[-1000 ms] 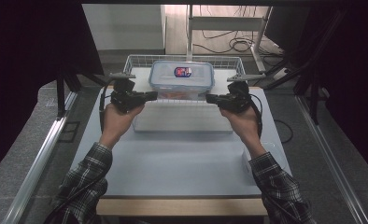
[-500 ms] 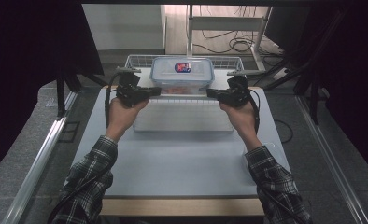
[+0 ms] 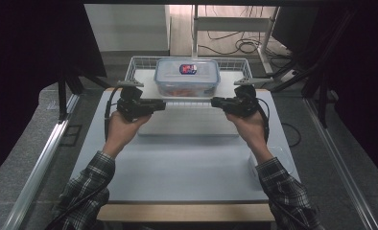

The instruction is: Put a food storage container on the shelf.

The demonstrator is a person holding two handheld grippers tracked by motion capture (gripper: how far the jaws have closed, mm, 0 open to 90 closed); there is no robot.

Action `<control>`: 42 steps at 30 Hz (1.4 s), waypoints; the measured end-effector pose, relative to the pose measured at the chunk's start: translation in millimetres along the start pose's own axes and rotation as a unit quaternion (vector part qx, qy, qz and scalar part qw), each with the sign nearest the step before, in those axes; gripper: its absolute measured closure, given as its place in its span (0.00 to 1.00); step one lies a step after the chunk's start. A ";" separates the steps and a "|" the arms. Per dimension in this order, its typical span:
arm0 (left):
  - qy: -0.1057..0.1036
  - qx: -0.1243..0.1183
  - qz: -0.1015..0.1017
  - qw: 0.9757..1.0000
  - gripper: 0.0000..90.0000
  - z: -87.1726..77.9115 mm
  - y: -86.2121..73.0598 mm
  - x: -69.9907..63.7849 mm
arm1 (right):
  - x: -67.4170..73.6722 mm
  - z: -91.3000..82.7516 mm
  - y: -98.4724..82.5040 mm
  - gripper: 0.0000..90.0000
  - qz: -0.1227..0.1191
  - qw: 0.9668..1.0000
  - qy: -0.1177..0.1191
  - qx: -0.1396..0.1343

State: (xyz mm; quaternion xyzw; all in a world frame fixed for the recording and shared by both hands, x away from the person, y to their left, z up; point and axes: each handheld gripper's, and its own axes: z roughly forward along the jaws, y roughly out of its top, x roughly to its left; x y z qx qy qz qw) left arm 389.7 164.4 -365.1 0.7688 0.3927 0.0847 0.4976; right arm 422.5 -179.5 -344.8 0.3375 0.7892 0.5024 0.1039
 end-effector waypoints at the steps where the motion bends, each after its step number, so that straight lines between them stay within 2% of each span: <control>1: -0.002 0.000 0.002 1.000 0.78 -0.6 -3.2 -2.3 | 1.7 -1.3 -2.3 0.85 -0.002 1.000 0.001 0.000; 8: -0.002 0.015 0.030 0.999 0.65 -2.6 -27.1 -21.5 | 13.4 -11.9 -19.9 0.70 -0.014 1.000 0.010 0.002; 12: 0.001 0.019 0.037 0.999 0.58 -2.4 -37.9 -28.4 | 18.1 -15.4 -29.1 0.63 -0.019 1.000 0.014 0.009; 14: 0.001 0.022 0.037 0.999 0.53 -2.2 -45.0 -31.8 | 22.5 -17.9 -40.0 0.56 -0.027 0.999 0.014 0.019; 16: -0.001 0.023 0.043 0.999 0.53 -2.7 -56.8 -37.8 | 25.3 -19.9 -48.0 0.53 -0.033 0.999 0.009 0.022; 17: -0.001 0.023 0.043 0.999 0.52 -2.7 -56.8 -37.8 | 26.3 -20.9 -52.1 0.50 -0.036 0.999 0.010 0.024; 18: 0.000 0.026 0.045 0.999 0.52 -2.5 -60.6 -40.1 | 26.3 -20.9 -52.1 0.50 -0.036 0.999 0.010 0.024; 20: 0.009 0.030 0.054 0.998 0.47 -2.3 -68.2 -44.7 | 29.3 -23.9 -64.1 0.46 -0.038 0.999 0.007 0.031; 21: 0.011 0.031 0.053 0.998 0.47 -1.9 -71.9 -46.9 | 29.3 -23.9 -64.1 0.46 -0.038 0.999 0.007 0.031; 23: 0.013 0.033 0.052 0.998 0.42 -1.4 -83.7 -52.1 | 32.6 -27.5 -75.0 0.41 -0.042 0.999 0.002 0.035; 24: 0.013 0.033 0.052 0.998 0.40 -1.4 -83.7 -52.1 | 33.6 -28.9 -78.5 0.39 -0.042 0.998 0.001 0.036; 25: 0.015 0.033 0.054 0.998 0.39 -1.0 -93.2 -55.7 | 34.5 -30.3 -82.2 0.37 -0.044 0.998 0.000 0.035; 26: 0.015 0.033 0.054 0.998 0.39 -1.0 -93.2 -55.7 | 34.5 -30.3 -82.2 0.37 -0.044 0.998 0.000 0.035; 27: 0.016 0.027 0.056 0.998 0.37 -0.9 -104.0 -59.5 | 36.4 -33.4 -90.1 0.33 -0.045 0.998 -0.002 0.034; 28: 0.016 0.027 0.056 0.998 0.36 -0.9 -104.0 -59.5 | 36.4 -33.4 -90.1 0.33 -0.045 0.998 -0.002 0.034; 29: 0.016 0.021 0.055 0.998 0.35 -1.4 -110.7 -61.1 | 38.1 -37.0 -99.9 0.30 -0.042 0.999 -0.003 0.027; 30: 0.014 0.020 0.054 0.998 0.35 -1.6 -114.3 -61.5 | 38.1 -37.0 -99.9 0.30 -0.042 0.999 -0.003 0.027; 32: 0.014 0.025 0.046 0.999 0.33 -1.8 -122.7 -62.3 | 39.5 -38.4 -111.2 0.26 -0.040 0.999 -0.005 0.029; 34: 0.015 0.028 0.042 0.999 0.33 -2.5 -127.9 -63.6 | 39.9 -38.7 -114.0 0.25 -0.041 0.999 -0.007 0.028; 35: 0.013 0.026 0.034 0.999 0.32 -3.5 -134.5 -64.5 | 41.2 -38.7 -122.3 0.22 -0.039 0.999 -0.005 0.026; 38: 0.013 0.026 0.030 0.999 0.29 -3.4 -141.6 -65.5 | 41.9 -38.9 -128.9 0.19 -0.040 0.999 -0.008 0.026; 42: 0.021 0.040 0.043 0.998 0.22 -0.4 -159.7 -71.2 | 42.5 -41.8 -144.4 0.15 -0.039 0.999 -0.017 0.019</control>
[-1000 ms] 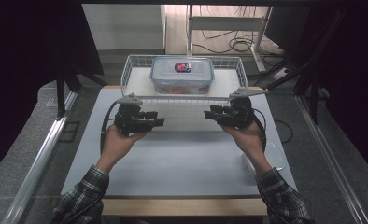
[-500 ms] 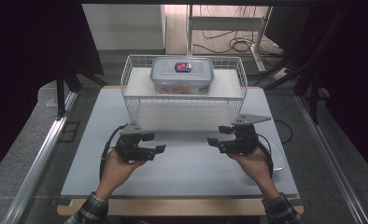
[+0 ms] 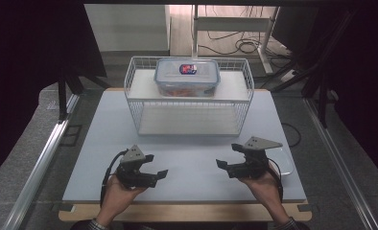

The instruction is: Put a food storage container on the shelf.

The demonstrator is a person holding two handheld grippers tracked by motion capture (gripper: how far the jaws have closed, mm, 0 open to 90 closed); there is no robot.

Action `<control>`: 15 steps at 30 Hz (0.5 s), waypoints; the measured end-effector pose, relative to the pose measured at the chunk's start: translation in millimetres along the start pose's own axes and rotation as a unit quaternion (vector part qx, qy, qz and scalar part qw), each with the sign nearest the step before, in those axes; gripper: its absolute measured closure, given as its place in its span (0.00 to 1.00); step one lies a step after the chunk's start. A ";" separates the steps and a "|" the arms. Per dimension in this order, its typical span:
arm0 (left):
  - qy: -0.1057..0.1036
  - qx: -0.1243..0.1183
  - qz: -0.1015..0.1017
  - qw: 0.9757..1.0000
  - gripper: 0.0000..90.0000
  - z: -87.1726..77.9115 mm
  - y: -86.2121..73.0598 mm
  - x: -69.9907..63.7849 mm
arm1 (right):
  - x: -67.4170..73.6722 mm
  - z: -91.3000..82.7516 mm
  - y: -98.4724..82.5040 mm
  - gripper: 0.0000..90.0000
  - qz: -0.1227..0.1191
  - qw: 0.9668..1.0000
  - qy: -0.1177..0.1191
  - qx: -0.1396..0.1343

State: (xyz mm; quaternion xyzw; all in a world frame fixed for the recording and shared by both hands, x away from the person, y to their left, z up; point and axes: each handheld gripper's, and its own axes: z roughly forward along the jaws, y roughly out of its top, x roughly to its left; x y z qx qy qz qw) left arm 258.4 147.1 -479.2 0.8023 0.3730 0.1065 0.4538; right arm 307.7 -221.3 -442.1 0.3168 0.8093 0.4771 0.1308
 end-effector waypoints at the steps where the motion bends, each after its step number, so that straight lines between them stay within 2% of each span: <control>1: 0.002 0.003 0.004 1.000 0.21 0.8 -2.8 -1.5 | 0.7 0.0 -3.4 0.14 -0.001 1.000 0.002 0.001; 5: 0.007 0.010 0.008 1.000 0.18 2.6 -10.8 -5.2 | 6.0 1.5 -14.0 0.12 -0.009 1.000 0.004 0.009; 9: 0.011 0.035 0.015 0.999 0.13 7.2 -22.7 -8.3 | 13.2 6.3 -24.5 0.10 -0.026 0.999 0.002 0.025; 10: 0.014 0.043 0.019 0.999 0.10 8.6 -25.7 -8.9 | 15.1 10.1 -29.0 0.09 -0.038 0.999 0.001 0.039; 13: 0.024 0.049 0.026 0.998 0.07 10.4 -30.3 -8.7 | 14.5 13.2 -31.2 0.09 -0.036 0.998 0.000 0.047; 14: 0.028 0.047 0.028 0.998 0.06 11.2 -31.6 -8.1 | 12.7 15.8 -33.0 0.07 -0.027 0.998 0.002 0.052; 15: 0.042 0.042 0.035 0.998 0.05 12.7 -33.9 -6.3 | 11.9 16.6 -33.9 0.07 -0.026 0.998 -0.001 0.057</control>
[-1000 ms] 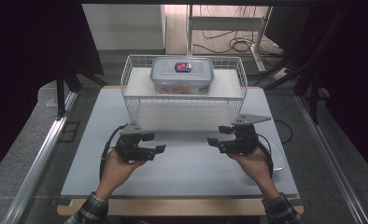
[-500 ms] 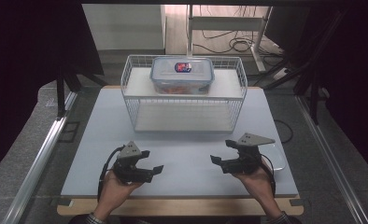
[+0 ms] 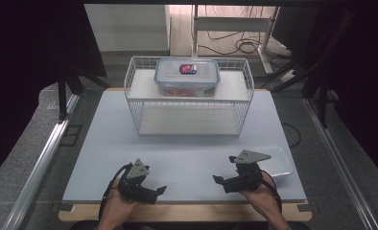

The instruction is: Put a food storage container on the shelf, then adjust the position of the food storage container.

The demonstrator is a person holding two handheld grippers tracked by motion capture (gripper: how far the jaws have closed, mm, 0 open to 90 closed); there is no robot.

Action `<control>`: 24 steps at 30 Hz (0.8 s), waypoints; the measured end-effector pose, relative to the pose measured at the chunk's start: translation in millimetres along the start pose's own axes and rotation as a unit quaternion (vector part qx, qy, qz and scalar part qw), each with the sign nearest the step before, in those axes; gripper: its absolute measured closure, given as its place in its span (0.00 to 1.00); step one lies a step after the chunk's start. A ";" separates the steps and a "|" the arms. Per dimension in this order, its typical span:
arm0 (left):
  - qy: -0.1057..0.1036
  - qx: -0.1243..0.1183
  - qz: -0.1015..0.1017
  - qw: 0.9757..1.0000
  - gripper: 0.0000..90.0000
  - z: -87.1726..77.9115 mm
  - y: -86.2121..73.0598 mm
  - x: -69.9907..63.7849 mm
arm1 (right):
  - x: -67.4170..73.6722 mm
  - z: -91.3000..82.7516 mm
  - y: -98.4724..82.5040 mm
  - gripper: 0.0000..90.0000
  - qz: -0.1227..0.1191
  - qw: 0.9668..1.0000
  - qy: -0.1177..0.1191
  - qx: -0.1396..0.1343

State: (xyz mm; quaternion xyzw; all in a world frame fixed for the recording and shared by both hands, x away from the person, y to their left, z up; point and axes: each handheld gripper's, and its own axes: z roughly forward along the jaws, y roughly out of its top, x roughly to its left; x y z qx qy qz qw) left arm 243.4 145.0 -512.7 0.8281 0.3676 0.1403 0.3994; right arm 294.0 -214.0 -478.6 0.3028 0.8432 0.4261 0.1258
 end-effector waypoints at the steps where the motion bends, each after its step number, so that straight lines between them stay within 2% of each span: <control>1: 0.000 0.000 0.000 1.000 0.04 0.0 0.0 0.0 | 0.0 0.0 0.0 0.07 0.000 1.000 0.000 0.000; 4: 0.016 -0.014 0.001 1.000 0.04 1.4 -3.4 3.1 | -3.2 1.4 -1.8 0.03 -0.003 1.000 -0.020 0.007; 7: 0.023 -0.015 -0.008 1.000 0.04 2.1 -4.5 4.7 | -7.2 0.8 -2.3 0.02 0.008 1.000 -0.022 0.009; 10: 0.022 -0.017 -0.015 1.000 0.05 4.6 -7.5 7.8 | -12.7 -1.5 -2.6 0.02 0.023 1.000 -0.016 0.011; 15: 0.020 -0.014 -0.007 1.000 0.05 8.2 -9.2 8.4 | -21.1 -8.3 -1.4 0.07 0.033 0.999 -0.037 0.012; 16: 0.018 -0.012 -0.004 1.000 0.05 8.5 -9.2 7.7 | -24.7 -11.2 -1.5 0.10 0.039 0.998 -0.042 0.011; 17: 0.018 -0.009 -0.002 1.000 0.05 8.9 -9.2 7.3 | -30.7 -15.7 -1.6 0.18 0.047 0.997 -0.052 0.012; 18: 0.017 -0.007 0.000 1.000 0.05 9.6 -9.3 6.8 | -30.7 -15.7 -1.6 0.18 0.047 0.997 -0.052 0.012; 20: 0.011 -0.006 -0.002 1.000 0.05 11.1 -9.6 6.9 | -42.5 -25.9 -3.2 0.30 0.062 0.996 -0.067 0.005; 21: 0.008 -0.007 -0.005 1.000 0.05 11.1 -9.8 7.3 | -46.5 -29.5 -3.9 0.35 0.063 0.995 -0.072 0.003; 22: 0.008 -0.007 -0.005 1.000 0.05 11.1 -9.8 7.3 | -46.5 -29.5 -3.9 0.35 0.063 0.995 -0.072 0.003; 23: 0.005 -0.010 -0.010 1.000 0.06 10.5 -10.0 8.3 | -52.9 -36.8 -5.3 0.45 0.061 0.994 -0.089 0.000; 24: 0.005 -0.010 -0.010 1.000 0.06 10.5 -10.0 8.3 | -52.9 -36.8 -5.3 0.45 0.061 0.994 -0.089 0.000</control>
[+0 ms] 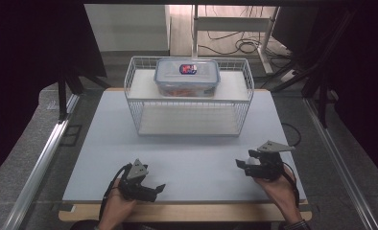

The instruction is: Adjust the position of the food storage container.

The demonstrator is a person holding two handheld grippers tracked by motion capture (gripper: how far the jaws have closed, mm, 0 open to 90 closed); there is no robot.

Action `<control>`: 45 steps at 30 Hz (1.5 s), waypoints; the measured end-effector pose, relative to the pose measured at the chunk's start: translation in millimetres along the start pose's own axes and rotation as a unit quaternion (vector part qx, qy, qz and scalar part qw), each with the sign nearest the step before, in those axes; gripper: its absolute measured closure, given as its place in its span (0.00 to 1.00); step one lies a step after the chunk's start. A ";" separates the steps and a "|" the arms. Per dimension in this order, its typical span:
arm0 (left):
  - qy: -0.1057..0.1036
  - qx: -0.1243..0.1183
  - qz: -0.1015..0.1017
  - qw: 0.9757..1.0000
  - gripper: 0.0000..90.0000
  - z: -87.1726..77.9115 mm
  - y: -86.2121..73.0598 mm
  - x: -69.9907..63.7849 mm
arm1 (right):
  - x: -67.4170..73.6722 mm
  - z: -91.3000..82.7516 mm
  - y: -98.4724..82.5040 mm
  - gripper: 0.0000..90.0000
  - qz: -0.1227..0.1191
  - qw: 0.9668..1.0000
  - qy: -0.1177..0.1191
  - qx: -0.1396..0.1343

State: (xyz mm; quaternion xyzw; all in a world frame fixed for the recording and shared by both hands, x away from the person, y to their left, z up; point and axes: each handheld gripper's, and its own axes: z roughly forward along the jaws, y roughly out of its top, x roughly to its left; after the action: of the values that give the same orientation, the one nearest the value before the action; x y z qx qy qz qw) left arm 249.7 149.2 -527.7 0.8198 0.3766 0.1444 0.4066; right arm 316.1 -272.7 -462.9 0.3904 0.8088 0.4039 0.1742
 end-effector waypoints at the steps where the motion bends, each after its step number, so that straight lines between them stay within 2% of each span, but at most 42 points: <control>1: -0.001 -0.001 -0.001 1.000 0.06 -0.3 -0.1 0.7 | -8.8 -5.0 -0.9 0.51 0.002 1.000 -0.006 -0.001; 2: -0.002 -0.001 -0.004 1.000 0.06 -0.4 -0.3 1.1 | -8.8 -5.0 -0.9 0.51 0.002 1.000 -0.006 -0.001; 3: -0.004 0.001 -0.005 1.000 0.06 0.2 -0.7 1.6 | -18.0 -9.4 -2.5 0.58 0.010 1.000 -0.012 -0.003; 7: -0.006 0.005 -0.002 1.000 0.06 1.2 -0.6 0.6 | -33.3 -17.6 -5.5 0.71 0.019 0.999 -0.030 -0.005; 8: -0.006 0.005 -0.002 1.000 0.06 1.2 -0.6 0.6 | -33.3 -17.6 -5.5 0.71 0.019 0.999 -0.030 -0.005; 9: -0.006 0.006 0.000 1.000 0.06 1.5 -0.5 0.3 | -40.0 -21.1 -6.9 0.80 0.017 0.999 -0.041 -0.001; 12: -0.004 0.006 0.002 1.000 0.06 1.1 -0.4 0.1 | -48.2 -24.0 -9.2 0.85 0.015 0.998 -0.052 0.008; 14: -0.005 0.003 0.001 1.000 0.06 0.4 -0.3 0.8 | -63.3 -31.2 -14.6 0.93 0.031 0.997 -0.067 0.007; 15: -0.005 0.003 0.001 1.000 0.06 0.4 -0.3 0.8 | -63.3 -31.2 -14.6 0.93 0.031 0.997 -0.067 0.007; 16: -0.005 0.004 0.000 1.000 0.06 0.6 -0.4 1.1 | -74.5 -38.2 -18.5 0.98 0.045 0.996 -0.083 0.003; 22: -0.001 0.011 0.004 1.000 0.06 2.3 -0.4 0.4 | -96.8 -50.4 -30.1 0.99 0.073 0.990 -0.123 0.002; 24: -0.001 0.012 0.004 1.000 0.06 2.4 -0.4 0.5 | -102.2 -52.7 -33.5 0.99 0.084 0.989 -0.121 0.000; 28: 0.001 0.015 0.003 1.000 0.06 2.9 -0.7 0.7 | -105.3 -55.6 -34.9 0.99 0.083 0.987 -0.136 0.002; 29: 0.003 0.017 0.004 1.000 0.06 3.0 -0.7 1.0 | -107.4 -56.3 -36.8 0.99 0.085 0.986 -0.143 0.009; 36: 0.006 0.021 0.005 1.000 0.06 3.6 -0.9 0.9 | -108.1 -51.9 -41.4 0.99 0.092 0.984 -0.148 0.035; 40: 0.008 0.020 0.004 1.000 0.06 3.3 -1.0 1.4 | -105.2 -51.5 -41.8 0.99 0.092 0.985 -0.142 0.038; 42: 0.008 0.022 0.004 1.000 0.06 3.6 -1.0 1.4 | -98.4 -49.9 -40.6 0.99 0.081 0.988 -0.128 0.042; 44: 0.008 0.022 0.005 1.000 0.06 3.8 -1.0 1.2 | -96.5 -49.2 -40.2 0.99 0.077 0.988 -0.124 0.043; 45: 0.007 0.024 0.006 1.000 0.06 4.3 -1.0 0.7 | -91.5 -47.1 -38.6 0.99 0.068 0.990 -0.115 0.047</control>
State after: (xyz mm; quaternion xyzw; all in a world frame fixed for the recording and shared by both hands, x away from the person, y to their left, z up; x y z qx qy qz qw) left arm 252.0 147.7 -531.2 0.8302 0.3781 0.1437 0.3836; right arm 327.0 -381.9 -467.6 0.4957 0.7731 0.3290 0.2199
